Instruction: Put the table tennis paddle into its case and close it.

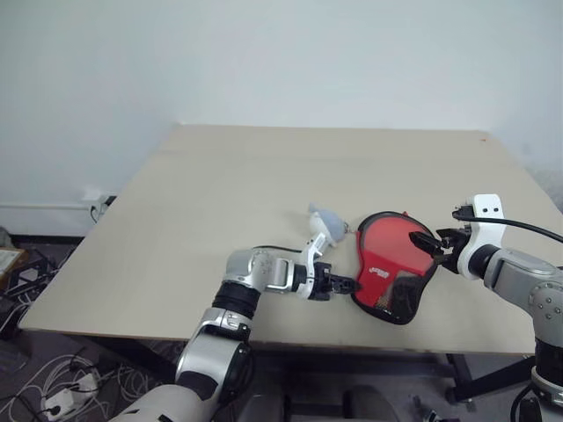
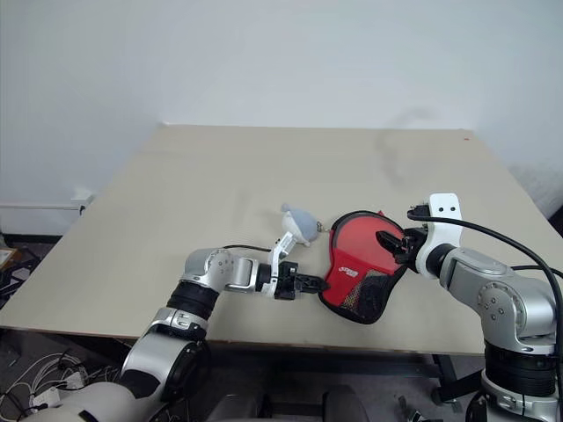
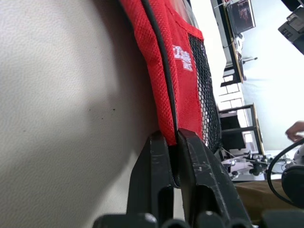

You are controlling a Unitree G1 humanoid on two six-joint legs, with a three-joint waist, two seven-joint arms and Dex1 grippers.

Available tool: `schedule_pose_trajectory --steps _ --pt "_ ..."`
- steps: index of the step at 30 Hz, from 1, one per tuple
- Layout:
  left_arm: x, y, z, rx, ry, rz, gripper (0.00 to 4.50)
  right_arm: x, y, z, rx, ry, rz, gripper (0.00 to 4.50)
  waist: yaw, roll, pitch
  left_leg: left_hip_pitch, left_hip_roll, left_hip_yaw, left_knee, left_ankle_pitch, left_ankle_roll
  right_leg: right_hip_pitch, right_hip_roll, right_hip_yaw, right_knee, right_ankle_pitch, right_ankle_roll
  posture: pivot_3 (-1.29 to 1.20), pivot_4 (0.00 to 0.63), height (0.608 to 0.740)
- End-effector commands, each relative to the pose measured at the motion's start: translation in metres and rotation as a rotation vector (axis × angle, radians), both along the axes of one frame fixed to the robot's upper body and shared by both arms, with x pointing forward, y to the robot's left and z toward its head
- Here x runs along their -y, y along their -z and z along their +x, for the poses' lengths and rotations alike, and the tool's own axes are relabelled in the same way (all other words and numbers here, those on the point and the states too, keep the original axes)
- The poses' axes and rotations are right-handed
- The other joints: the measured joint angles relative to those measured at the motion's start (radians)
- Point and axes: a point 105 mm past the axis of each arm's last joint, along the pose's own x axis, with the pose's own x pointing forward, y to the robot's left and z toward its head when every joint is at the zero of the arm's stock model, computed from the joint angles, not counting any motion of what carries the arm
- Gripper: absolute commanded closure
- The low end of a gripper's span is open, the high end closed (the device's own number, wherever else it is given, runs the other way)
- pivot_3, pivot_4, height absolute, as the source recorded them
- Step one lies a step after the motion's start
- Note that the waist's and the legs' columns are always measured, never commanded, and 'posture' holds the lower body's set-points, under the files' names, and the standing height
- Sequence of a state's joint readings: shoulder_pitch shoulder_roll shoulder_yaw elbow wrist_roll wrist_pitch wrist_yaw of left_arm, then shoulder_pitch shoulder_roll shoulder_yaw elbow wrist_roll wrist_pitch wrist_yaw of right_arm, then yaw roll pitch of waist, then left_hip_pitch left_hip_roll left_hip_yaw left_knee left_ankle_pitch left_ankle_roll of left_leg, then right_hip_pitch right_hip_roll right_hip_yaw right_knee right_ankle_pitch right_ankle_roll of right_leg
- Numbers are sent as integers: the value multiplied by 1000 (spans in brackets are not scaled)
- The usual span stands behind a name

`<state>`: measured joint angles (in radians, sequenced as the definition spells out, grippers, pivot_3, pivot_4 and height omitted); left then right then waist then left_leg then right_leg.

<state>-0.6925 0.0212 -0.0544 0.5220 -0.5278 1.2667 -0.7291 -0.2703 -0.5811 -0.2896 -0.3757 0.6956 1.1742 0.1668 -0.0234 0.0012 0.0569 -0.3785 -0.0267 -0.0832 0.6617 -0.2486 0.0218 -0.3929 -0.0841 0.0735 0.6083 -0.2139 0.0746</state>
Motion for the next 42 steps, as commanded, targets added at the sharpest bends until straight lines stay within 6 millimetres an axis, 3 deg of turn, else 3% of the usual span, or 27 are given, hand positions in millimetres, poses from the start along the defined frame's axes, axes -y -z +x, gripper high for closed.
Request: schedule_pose_trajectory --steps 1,13,25,42 --pt "2 -10 7 33 -11 -26 4405 -1 -13 2 61 -3 -19 930 0 0 0 0 0 0 0 0 0 0 0 0 0 0 0 0 0 740" --pt "-5 -12 16 48 -56 -28 4405 -4 -8 -13 35 -114 -51 930 0 0 0 0 0 0 0 0 0 0 0 0 0 0 0 0 0 740" --pt "-34 -9 41 59 -190 -14 4405 5 -3 -26 9 -185 -72 930 -5 -2 1 1 0 1 0 0 0 -1 0 0 0 0 0 0 0 740" --pt "-66 5 35 59 -192 44 4405 5 -10 -28 35 -254 -75 930 -23 -3 2 2 1 0 -1 0 0 -1 0 -1 1 0 0 0 0 740"
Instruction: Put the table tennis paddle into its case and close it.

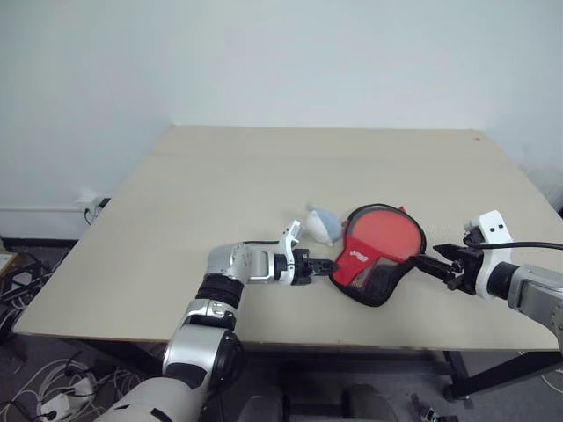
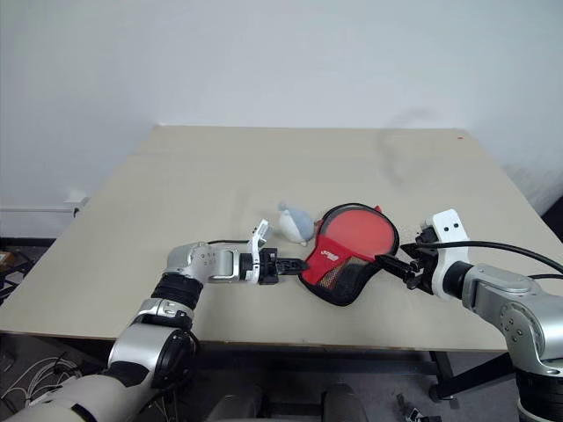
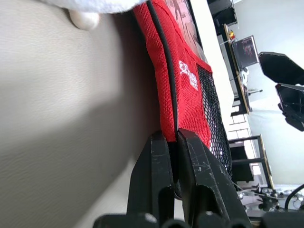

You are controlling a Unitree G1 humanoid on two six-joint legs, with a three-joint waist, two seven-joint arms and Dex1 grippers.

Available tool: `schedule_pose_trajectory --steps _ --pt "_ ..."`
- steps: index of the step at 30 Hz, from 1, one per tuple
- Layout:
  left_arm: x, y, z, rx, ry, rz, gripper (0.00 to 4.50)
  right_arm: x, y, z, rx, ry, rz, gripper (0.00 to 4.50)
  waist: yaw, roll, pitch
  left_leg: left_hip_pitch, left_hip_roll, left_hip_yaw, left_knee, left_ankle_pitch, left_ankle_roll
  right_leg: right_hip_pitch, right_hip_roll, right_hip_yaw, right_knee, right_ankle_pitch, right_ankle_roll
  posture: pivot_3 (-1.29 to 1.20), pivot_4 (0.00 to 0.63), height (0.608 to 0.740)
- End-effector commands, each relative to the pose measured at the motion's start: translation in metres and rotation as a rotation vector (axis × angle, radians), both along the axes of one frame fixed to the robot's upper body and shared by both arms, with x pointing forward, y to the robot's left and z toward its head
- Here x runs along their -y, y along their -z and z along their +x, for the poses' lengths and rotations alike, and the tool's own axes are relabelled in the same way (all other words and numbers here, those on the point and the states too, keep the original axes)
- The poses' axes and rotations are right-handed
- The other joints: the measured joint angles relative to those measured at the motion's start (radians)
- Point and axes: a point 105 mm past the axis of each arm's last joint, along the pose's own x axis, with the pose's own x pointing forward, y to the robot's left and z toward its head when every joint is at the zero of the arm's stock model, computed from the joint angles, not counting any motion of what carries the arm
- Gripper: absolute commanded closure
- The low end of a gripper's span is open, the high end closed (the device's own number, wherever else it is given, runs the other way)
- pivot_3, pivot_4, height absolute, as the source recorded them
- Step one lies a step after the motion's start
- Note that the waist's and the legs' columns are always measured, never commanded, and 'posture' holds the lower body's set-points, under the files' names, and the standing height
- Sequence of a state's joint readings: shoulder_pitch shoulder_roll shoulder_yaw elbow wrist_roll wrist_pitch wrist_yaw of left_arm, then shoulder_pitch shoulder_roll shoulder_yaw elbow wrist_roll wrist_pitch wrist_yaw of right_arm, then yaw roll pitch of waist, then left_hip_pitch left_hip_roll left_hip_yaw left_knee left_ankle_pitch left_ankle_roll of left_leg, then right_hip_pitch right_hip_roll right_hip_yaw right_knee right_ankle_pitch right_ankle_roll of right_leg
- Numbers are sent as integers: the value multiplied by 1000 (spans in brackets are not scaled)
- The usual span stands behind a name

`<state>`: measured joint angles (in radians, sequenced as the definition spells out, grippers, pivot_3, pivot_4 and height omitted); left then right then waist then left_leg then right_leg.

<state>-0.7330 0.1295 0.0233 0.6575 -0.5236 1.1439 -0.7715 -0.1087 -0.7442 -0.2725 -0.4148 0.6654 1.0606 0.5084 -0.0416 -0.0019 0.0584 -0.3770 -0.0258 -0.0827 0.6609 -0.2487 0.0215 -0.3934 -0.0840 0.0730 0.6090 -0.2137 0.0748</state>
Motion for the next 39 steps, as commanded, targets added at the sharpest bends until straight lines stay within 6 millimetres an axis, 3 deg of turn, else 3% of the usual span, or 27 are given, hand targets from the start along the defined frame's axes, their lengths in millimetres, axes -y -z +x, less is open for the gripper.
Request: schedule_pose_trajectory --steps 1,15,21,27,39 --pt "-24 5 1 19 -23 55 4405 3 -18 4 75 -4 -24 930 -9 0 0 0 0 0 0 0 0 0 0 0 0 0 0 0 0 740" --pt "-53 8 -21 44 26 90 4405 -4 -16 5 70 -27 -14 930 -11 -1 0 1 1 0 -1 -1 -1 -1 0 -1 1 0 0 0 0 740" --pt "-66 7 -39 60 93 91 4405 -5 -15 5 65 -34 -13 930 -10 -1 0 1 2 0 -2 -1 -2 -2 0 -1 1 0 0 0 0 740" --pt "-69 6 -57 77 170 89 4405 -8 -13 5 60 -49 -10 930 -9 -1 0 0 2 0 -3 -1 -2 -2 0 -1 1 0 0 0 0 740" --pt "-77 6 -73 51 183 91 4405 -13 -9 2 48 -74 -1 930 -7 -1 0 0 2 0 -3 -1 -2 -2 0 -1 1 0 0 0 0 740"
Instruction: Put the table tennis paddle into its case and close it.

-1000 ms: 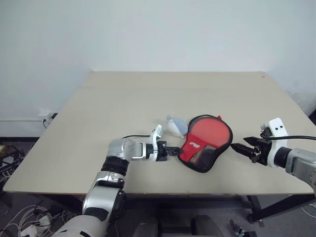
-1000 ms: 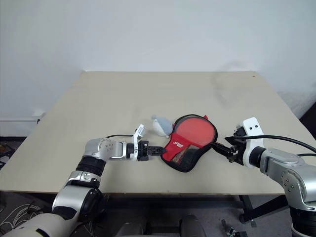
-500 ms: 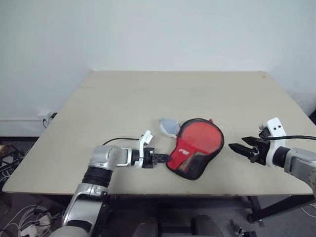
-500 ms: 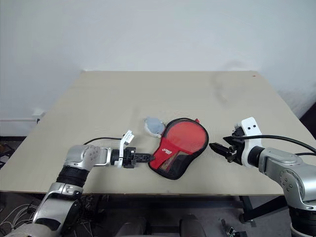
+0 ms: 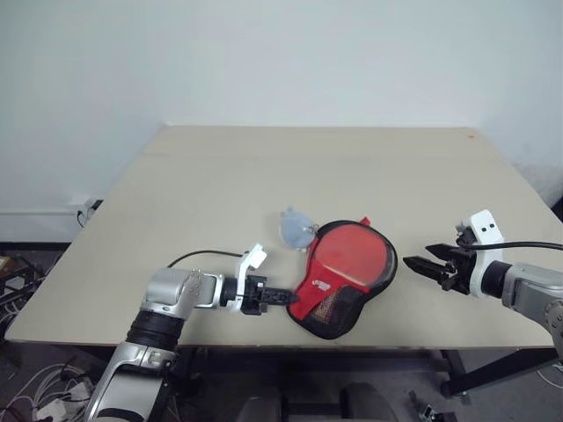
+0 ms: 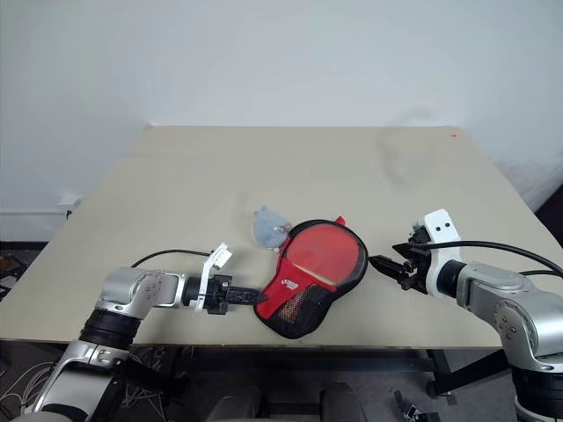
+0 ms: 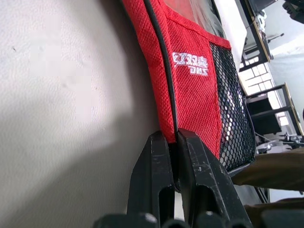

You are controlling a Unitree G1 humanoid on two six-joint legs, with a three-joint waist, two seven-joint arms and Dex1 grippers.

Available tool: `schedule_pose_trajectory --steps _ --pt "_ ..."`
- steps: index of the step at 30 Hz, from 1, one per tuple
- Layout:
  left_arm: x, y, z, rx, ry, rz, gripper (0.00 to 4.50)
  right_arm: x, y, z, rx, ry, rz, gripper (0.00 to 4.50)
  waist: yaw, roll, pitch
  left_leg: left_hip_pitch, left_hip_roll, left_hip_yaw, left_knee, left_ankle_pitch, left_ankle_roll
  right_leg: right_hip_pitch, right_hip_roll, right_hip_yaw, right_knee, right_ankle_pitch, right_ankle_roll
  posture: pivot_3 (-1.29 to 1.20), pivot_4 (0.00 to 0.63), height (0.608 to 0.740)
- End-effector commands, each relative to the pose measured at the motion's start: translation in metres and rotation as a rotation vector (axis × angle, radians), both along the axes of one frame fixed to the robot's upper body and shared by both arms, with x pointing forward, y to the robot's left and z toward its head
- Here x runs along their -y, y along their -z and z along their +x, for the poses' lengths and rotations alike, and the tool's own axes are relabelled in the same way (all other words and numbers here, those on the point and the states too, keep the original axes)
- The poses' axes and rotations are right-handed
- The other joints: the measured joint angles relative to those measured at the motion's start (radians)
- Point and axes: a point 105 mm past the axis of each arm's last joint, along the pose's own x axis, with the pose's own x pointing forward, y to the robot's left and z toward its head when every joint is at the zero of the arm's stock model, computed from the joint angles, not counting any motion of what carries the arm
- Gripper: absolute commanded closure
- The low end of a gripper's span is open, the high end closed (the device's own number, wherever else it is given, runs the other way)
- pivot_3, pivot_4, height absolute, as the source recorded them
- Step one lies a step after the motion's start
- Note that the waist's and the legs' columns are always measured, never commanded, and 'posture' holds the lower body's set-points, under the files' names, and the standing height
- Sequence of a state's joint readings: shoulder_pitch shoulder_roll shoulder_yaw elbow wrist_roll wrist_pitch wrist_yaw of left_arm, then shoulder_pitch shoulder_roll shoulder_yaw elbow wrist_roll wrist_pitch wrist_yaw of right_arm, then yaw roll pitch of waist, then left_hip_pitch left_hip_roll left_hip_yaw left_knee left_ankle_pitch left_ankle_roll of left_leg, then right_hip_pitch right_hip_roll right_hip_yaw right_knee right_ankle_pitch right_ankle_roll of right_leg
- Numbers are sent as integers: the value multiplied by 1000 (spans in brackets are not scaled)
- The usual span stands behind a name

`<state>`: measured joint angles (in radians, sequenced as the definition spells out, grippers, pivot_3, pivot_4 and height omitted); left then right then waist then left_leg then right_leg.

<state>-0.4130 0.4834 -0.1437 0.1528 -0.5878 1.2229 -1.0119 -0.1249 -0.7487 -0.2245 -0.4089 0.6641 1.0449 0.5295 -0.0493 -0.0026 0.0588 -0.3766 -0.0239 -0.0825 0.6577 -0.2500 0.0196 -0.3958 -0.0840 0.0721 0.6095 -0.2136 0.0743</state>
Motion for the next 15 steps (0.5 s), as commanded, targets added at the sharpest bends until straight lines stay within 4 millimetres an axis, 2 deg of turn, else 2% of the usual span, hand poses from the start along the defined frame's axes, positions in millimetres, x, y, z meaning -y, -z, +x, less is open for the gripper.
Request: schedule_pose_trajectory --steps 1,15 --pt "-5 1 -12 -44 10 0 4405 -2 -12 1 57 -20 -1 930 1 0 0 0 0 0 0 0 0 0 0 0 0 0 0 0 0 740" --pt "-8 -2 -31 -73 21 -9 4405 -6 -7 0 44 -48 5 930 1 0 0 0 0 0 1 0 0 0 0 0 0 0 0 0 0 740"
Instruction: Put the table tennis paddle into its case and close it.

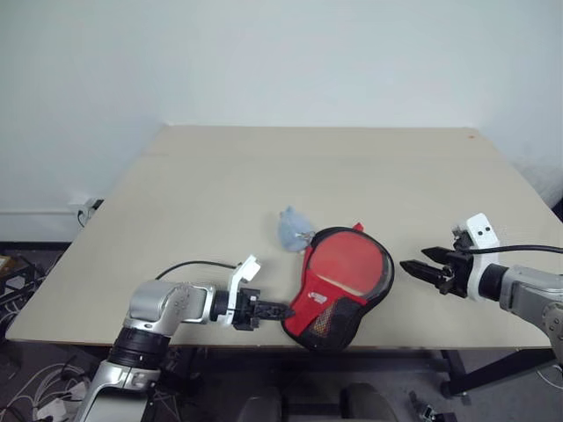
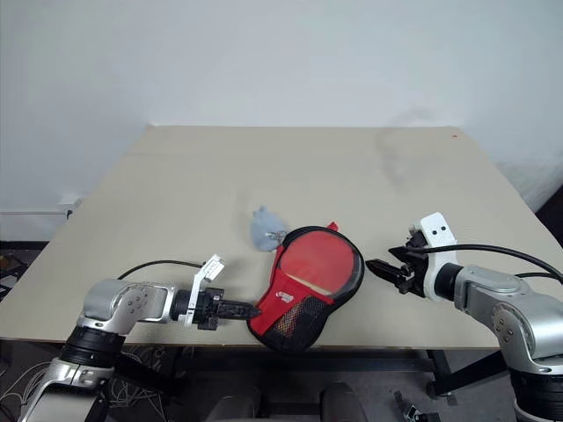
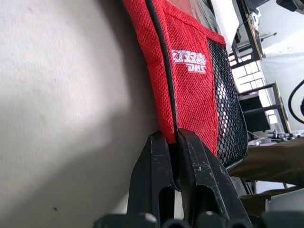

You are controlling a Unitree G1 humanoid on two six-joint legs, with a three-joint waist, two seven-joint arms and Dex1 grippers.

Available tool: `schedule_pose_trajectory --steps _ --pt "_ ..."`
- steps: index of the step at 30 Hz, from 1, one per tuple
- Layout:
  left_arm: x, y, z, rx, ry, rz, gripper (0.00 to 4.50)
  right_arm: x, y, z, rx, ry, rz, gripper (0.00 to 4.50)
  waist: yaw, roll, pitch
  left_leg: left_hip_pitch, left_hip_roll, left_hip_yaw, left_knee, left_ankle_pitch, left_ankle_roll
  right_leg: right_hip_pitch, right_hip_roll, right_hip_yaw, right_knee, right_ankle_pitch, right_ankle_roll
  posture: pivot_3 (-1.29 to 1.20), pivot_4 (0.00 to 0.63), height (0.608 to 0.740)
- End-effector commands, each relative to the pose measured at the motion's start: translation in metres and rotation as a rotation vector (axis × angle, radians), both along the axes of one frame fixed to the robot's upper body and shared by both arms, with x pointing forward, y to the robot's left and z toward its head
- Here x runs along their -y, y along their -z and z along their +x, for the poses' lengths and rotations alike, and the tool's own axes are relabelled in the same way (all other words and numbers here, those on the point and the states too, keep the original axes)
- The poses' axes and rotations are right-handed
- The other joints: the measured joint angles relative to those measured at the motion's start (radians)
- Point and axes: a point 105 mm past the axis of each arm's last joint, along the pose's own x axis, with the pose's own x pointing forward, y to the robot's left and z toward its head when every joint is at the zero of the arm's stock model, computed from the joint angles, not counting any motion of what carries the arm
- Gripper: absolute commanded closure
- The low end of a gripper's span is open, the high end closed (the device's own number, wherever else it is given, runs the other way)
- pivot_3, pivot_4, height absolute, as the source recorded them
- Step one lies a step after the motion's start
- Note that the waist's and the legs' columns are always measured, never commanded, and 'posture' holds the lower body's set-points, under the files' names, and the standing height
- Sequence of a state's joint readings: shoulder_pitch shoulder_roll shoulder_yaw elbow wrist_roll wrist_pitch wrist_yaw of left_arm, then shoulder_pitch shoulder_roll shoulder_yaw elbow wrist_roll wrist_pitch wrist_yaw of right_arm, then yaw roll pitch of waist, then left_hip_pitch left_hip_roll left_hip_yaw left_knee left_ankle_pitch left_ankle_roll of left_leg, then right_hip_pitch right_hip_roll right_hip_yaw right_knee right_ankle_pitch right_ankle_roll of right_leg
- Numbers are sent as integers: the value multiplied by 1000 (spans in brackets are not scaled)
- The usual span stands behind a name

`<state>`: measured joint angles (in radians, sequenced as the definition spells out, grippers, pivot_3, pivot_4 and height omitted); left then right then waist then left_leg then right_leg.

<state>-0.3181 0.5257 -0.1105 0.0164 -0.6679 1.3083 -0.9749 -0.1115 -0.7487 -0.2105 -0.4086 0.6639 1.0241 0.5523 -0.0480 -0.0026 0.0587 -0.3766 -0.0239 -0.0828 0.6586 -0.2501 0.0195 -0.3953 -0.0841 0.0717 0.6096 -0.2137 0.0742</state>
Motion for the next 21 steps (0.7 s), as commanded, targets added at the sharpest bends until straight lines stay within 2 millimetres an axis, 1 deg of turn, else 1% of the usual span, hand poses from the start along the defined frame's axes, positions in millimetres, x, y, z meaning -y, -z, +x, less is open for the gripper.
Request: schedule_pose_trajectory --steps 1,5,9,13,21 --pt "-2 0 -8 -28 13 -2 4405 -2 -10 2 49 -21 -4 930 0 0 0 0 0 0 0 0 0 0 0 0 0 0 0 0 0 740" --pt "-3 0 -9 -30 6 -3 4405 -3 -9 1 46 -26 -4 930 0 0 0 0 0 0 0 0 0 0 0 0 0 0 0 0 0 740" --pt "-2 -2 4 -8 -51 -13 4405 -3 -8 2 45 -25 -5 930 1 0 0 0 0 0 0 0 0 0 0 0 0 0 0 0 0 740" --pt "-2 -4 11 17 -75 -17 4405 -3 -7 3 45 -26 -6 930 2 0 0 1 0 -1 3 0 0 2 0 0 0 0 0 0 0 740" --pt "-2 -4 11 30 -71 -10 4405 -4 -7 4 45 -26 -9 930 2 0 0 1 0 -1 4 0 0 3 0 -1 1 -1 -2 0 0 740"
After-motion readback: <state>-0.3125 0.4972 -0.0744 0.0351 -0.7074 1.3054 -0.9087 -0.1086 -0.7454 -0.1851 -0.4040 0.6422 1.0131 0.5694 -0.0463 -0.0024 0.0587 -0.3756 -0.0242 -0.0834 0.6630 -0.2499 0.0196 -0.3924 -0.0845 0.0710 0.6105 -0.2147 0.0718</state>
